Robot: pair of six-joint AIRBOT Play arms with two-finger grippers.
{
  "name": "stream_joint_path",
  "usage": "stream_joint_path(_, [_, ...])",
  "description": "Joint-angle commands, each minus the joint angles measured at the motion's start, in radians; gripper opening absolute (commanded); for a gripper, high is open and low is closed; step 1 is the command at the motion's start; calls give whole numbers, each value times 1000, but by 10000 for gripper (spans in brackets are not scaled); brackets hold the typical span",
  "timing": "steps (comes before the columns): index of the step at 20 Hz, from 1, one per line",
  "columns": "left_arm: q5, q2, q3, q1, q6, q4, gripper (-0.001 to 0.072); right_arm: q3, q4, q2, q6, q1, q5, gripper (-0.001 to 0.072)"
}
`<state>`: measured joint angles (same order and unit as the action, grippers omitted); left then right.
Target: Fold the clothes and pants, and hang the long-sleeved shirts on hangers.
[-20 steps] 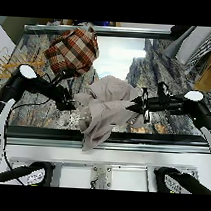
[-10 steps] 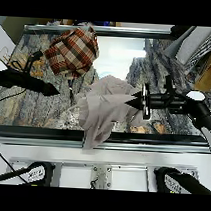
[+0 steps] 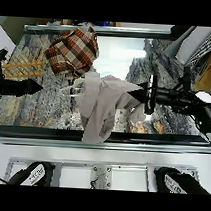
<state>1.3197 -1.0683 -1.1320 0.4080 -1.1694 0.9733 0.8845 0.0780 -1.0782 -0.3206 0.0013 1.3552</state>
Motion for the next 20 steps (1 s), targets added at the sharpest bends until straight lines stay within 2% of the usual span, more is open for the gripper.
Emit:
stream_joint_path(1, [-49,140,160,27,-225,-6,511,0,13,23,34,0,-23,6])
stream_joint_path(4, [-77,223,341,14,-434,-10,511,0,13,23,42,0,-24,6])
stream_joint_path(5, [-104,244,397,-1,-473,-32,511,0,13,23,50,0,-24,6])
stream_joint_path(10, [-316,324,661,-92,-523,-395,510,0,13,34,60,0,-24,7])
stream_joint_path(12, [-387,324,728,-134,-584,-465,510,0,13,39,60,0,-23,7])
stream_joint_path(20, [-581,99,772,-382,-564,-795,511,0,13,45,60,0,-23,7])
